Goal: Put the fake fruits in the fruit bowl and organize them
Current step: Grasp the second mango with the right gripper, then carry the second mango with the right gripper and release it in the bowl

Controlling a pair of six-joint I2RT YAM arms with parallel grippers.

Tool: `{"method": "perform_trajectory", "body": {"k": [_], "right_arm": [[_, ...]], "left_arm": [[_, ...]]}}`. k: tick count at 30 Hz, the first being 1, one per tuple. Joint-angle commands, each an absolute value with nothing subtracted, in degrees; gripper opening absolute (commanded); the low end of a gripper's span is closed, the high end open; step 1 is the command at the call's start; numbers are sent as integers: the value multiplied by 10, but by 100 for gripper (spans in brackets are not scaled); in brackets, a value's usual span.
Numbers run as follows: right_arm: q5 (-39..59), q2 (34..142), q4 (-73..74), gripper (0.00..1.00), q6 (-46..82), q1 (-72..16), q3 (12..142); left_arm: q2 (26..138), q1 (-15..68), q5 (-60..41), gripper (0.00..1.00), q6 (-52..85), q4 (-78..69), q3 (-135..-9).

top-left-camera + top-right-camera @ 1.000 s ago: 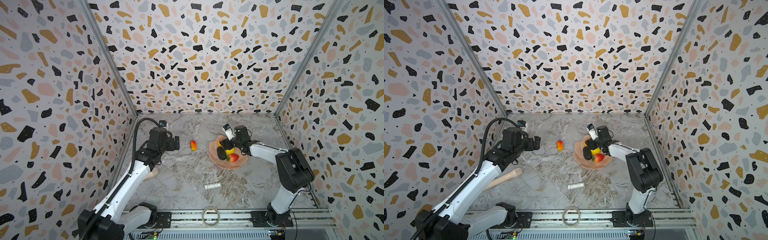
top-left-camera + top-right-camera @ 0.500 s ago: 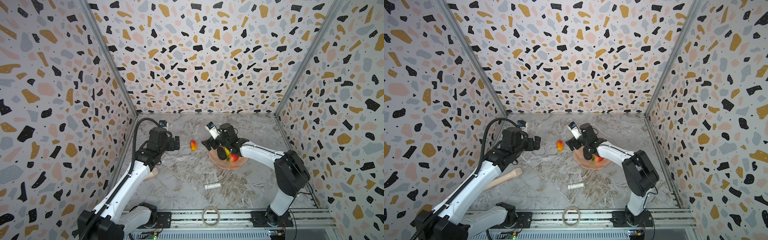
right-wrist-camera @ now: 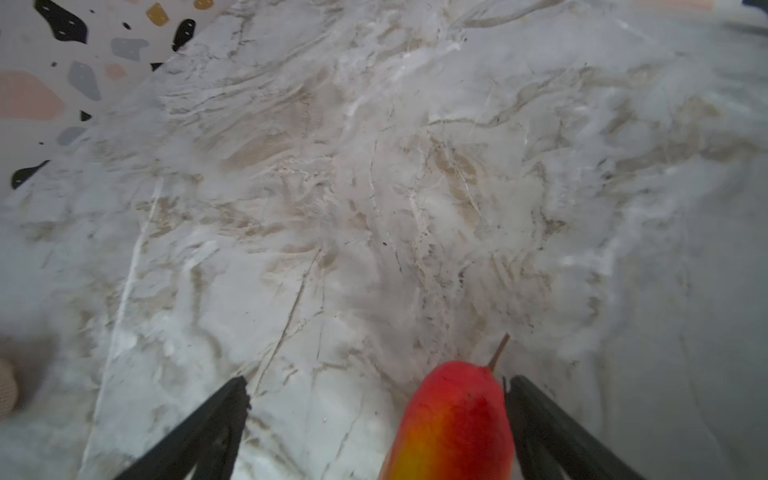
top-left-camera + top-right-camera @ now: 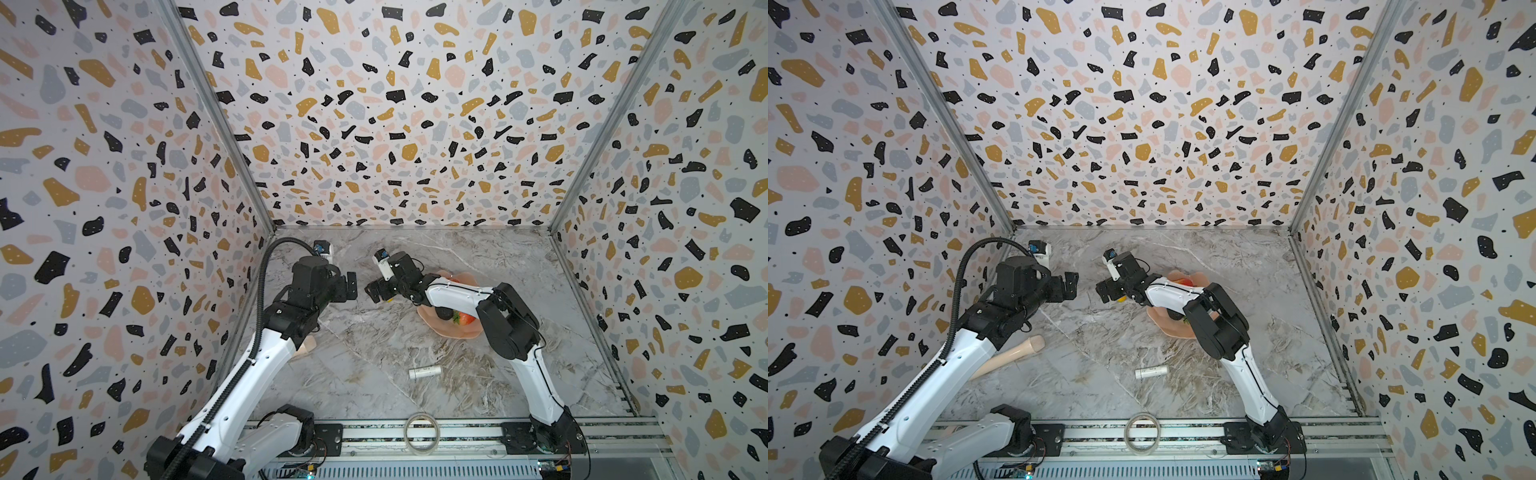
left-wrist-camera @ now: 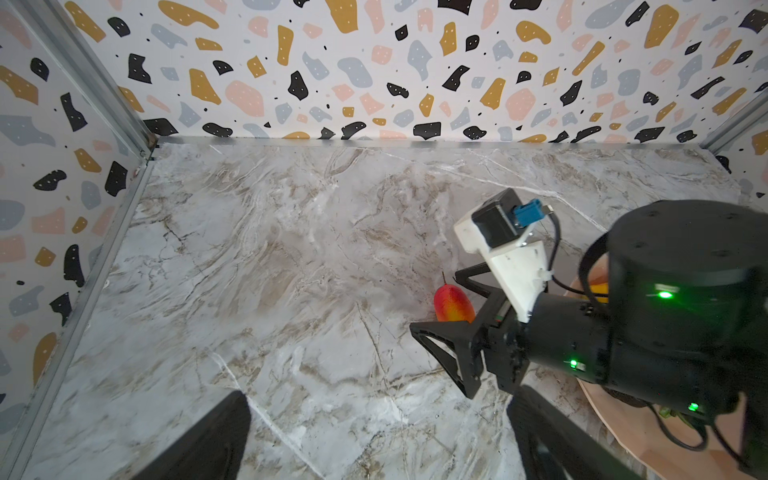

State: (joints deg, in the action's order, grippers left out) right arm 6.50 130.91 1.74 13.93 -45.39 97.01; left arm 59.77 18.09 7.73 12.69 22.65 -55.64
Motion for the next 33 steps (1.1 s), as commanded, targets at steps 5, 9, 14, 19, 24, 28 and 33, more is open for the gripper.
{"method": "perform_trajectory", "body": {"k": [5,9,14,19,24,28,33], "right_arm": [[29,1331,-44,77,177,-459,1016],[33,1329,-45,62,176,-459,1011],[33,1288,-41,46,162,-459,982],[37,1204,-36,37,132,-456,934],[72,1073,-8,35,116,-419,840],[59,954,0,33,123,-358,734],[32,843,-7,33,129,-270,603]], "left_arm": [[584,183,85,100,122,214,-544],[584,184,86,99,122,214,-544],[583,184,87,100,121,214,-547],[588,184,85,100,120,212,-552],[596,183,82,99,119,208,-555],[598,184,82,100,118,202,-554],[605,184,79,100,117,190,-550]]}}
